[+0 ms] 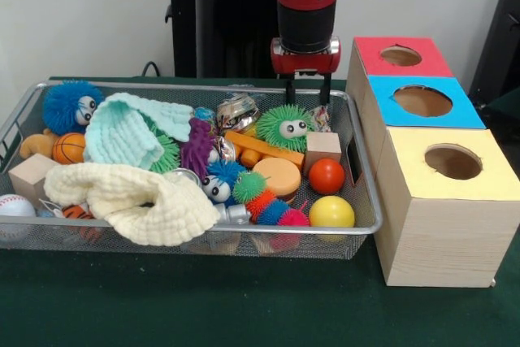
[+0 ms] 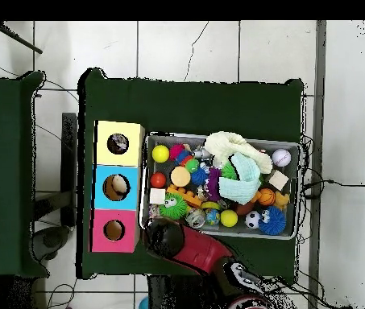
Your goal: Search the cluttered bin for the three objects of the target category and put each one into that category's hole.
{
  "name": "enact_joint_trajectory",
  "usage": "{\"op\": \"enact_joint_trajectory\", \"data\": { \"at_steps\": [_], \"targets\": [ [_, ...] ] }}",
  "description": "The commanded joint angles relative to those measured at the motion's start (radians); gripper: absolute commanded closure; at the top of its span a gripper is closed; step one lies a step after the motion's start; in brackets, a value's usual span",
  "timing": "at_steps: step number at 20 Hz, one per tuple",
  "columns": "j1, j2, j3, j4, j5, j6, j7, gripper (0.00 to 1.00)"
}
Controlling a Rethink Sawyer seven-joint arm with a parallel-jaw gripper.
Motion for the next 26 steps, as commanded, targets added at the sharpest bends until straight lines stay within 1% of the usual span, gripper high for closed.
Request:
{"op": "enact_joint_trajectory", "data": {
  "at_steps": [1,4,6,10,12,15,17,20,22,26],
  "targets": [
    [-0.016,0.028,0.208,0.065,0.135,-0.007,0.353,0.00],
    [-0.025,0.036,0.235,0.074,0.154,-0.031,0.350,0.00],
    [-0.029,0.047,0.238,0.074,0.155,-0.046,0.343,0.00],
    [-0.035,0.066,0.227,0.063,0.130,-0.070,0.320,0.00],
    [-0.023,0.083,0.201,0.046,0.104,-0.090,0.301,0.00],
    [0.021,0.124,0.122,-0.004,0.064,-0.116,0.252,0.00],
    [0.033,0.142,0.087,-0.020,0.049,-0.127,0.230,0.00],
    [0.042,0.156,0.060,-0.031,0.033,-0.162,0.213,0.00],
    [0.061,0.170,0.035,-0.046,0.022,-0.204,0.209,0.00],
    [0.077,0.205,0.010,-0.074,0.002,-0.262,0.203,0.00]
  ]
}}
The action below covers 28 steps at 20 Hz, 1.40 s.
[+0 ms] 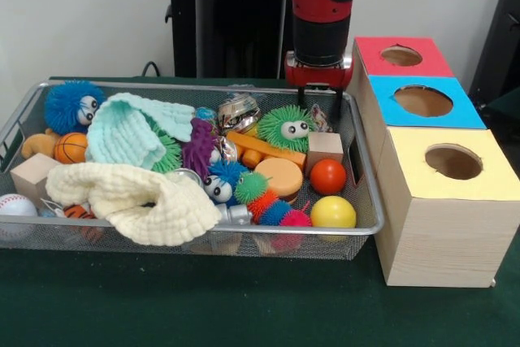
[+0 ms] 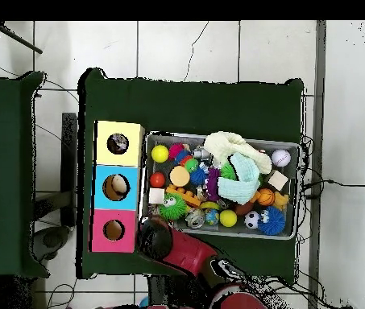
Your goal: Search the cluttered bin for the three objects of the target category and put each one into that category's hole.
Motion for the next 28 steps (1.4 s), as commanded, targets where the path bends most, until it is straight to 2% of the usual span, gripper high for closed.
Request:
{"op": "enact_joint_trajectory", "data": {
  "at_steps": [1,3,4,6,12,15,19,22,28],
  "targets": [
    [0.038,0.143,-0.015,-0.097,-0.054,-0.083,0.154,0.00],
    [0.025,0.145,-0.007,-0.093,-0.081,-0.142,0.169,0.00],
    [0.019,0.146,-0.004,-0.091,-0.095,-0.171,0.177,1.00],
    [0.031,0.138,-0.019,-0.105,-0.087,-0.138,0.160,1.00],
    [0.061,0.000,-0.059,-0.116,-0.054,0.097,0.106,1.00],
    [0.074,-0.093,-0.084,-0.137,-0.039,0.283,0.100,1.00],
    [0.087,-0.186,-0.113,-0.218,-0.053,0.565,0.120,1.00],
    [0.101,-0.206,-0.134,-0.297,-0.075,0.688,0.132,1.00],
    [0.093,-0.184,-0.120,-0.453,-0.093,0.805,0.143,1.00]
  ]
}}
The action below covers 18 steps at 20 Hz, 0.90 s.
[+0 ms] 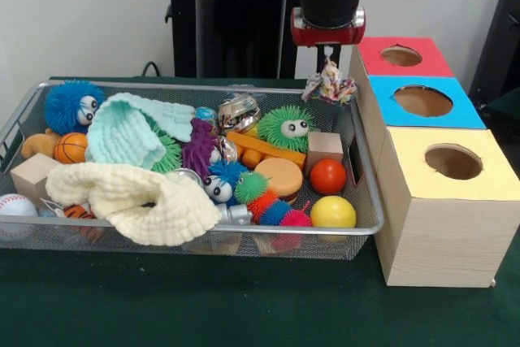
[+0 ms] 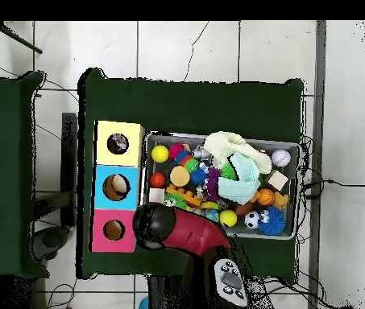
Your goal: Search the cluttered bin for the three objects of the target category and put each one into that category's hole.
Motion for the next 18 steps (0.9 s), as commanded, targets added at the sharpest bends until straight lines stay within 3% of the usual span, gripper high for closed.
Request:
{"op": "enact_joint_trajectory", "data": {
  "at_steps": [1,10,15,18],
  "targets": [
    [-0.004,-0.021,0.010,-0.303,-0.040,0.205,0.138,1.00],
    [-0.003,0.025,0.023,-0.465,-0.070,0.269,0.128,1.00],
    [0.004,0.045,0.025,-0.514,-0.053,0.270,0.155,1.00],
    [0.025,0.056,0.009,-0.561,-0.053,0.322,0.190,1.00]
  ]
}}
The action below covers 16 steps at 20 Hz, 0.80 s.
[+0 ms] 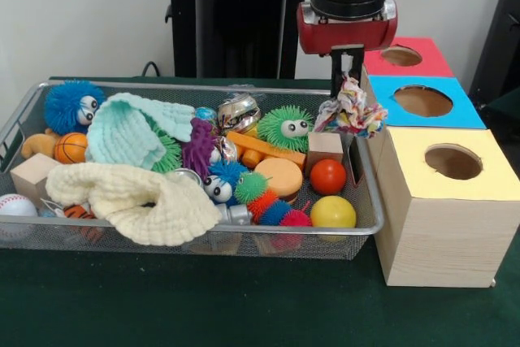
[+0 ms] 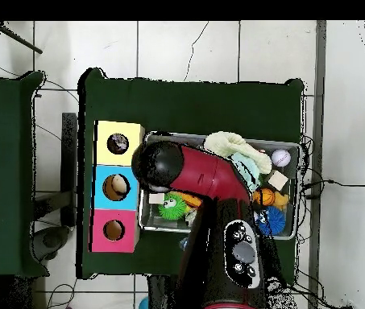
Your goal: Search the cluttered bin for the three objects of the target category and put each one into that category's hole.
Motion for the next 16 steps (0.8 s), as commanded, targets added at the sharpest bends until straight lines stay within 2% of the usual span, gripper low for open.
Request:
{"op": "enact_joint_trajectory", "data": {
  "at_steps": [1,4,11,16],
  "targets": [
    [0.027,0.054,0.012,-0.160,-0.027,0.174,0.203,1.00],
    [0.048,0.049,0.006,-0.158,-0.002,0.194,0.250,1.00],
    [0.089,0.040,0.011,-0.064,0.099,0.166,0.351,1.00],
    [0.112,0.039,0.014,0.006,0.143,0.072,0.364,1.00]
  ]
}}
